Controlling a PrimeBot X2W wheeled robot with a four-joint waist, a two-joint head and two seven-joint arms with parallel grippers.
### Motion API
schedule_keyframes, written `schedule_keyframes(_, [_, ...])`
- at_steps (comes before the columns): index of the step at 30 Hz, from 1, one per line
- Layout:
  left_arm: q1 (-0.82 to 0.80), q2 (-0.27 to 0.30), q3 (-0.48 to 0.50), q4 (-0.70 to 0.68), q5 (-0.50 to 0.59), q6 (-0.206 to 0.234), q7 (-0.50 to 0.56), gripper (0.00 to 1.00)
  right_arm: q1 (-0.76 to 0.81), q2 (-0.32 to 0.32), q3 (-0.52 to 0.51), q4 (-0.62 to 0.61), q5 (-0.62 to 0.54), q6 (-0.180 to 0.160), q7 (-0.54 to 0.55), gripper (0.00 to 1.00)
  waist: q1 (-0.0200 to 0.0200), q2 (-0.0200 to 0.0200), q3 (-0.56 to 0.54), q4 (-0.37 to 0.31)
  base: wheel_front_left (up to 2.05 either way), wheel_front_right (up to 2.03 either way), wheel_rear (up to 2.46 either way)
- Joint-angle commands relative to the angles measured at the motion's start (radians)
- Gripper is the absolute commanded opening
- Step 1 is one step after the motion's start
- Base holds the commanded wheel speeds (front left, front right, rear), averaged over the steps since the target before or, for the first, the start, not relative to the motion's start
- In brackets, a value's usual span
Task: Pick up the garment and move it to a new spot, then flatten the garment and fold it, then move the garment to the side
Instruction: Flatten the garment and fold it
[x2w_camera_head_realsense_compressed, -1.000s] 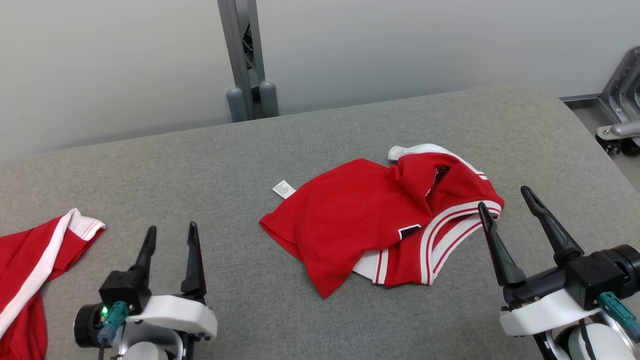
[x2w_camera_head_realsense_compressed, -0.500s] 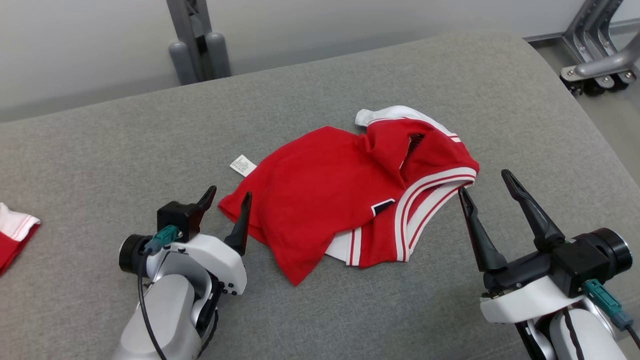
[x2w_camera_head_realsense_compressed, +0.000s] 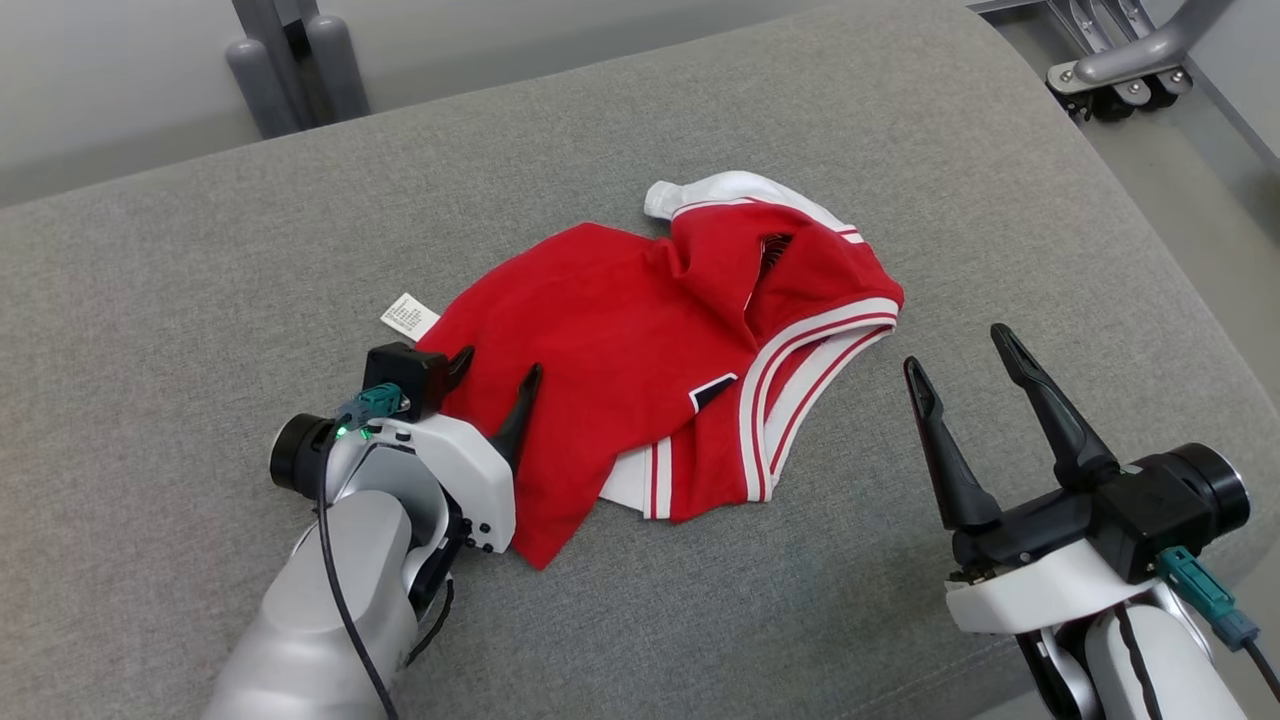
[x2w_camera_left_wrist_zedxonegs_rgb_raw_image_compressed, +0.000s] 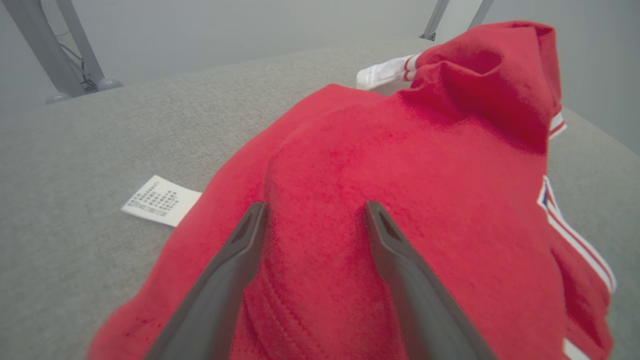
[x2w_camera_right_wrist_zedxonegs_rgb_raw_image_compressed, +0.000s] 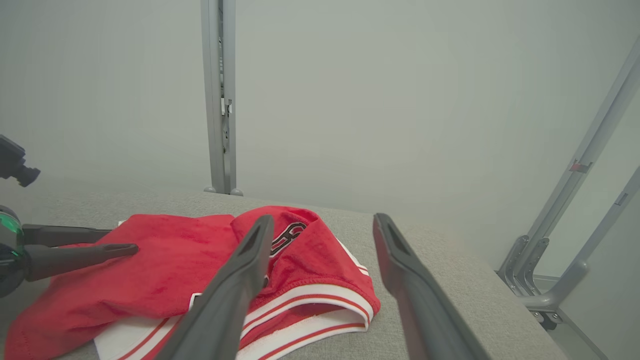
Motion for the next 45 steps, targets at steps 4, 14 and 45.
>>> schedule_keyframes(4, [-0.038, 0.006, -0.012, 0.049, -0.002, -0.002, -0.008, 1.00, -0.008, 0.004, -0.004, 0.000, 0.001, 0.000, -0.002, 1.00, 0.0000, 0.0000, 0.007, -0.003, 0.00, 0.00, 0.00])
schedule_keyframes(14, [-0.051, 0.006, -0.046, 0.092, -0.050, -0.003, -0.067, 0.00, 0.000, 0.002, 0.002, 0.015, -0.001, 0.000, -0.002, 1.00, 0.0000, 0.0000, -0.024, 0.012, 0.00, 0.00, 0.00])
schedule_keyframes(45, [0.022, 0.109, 0.321, -0.474, 0.121, 0.142, -0.110, 0.00, 0.020, 0.001, 0.012, 0.033, 0.006, 0.000, -0.002, 1.00, 0.0000, 0.0000, -0.146, 0.026, 0.00, 0.00, 0.00])
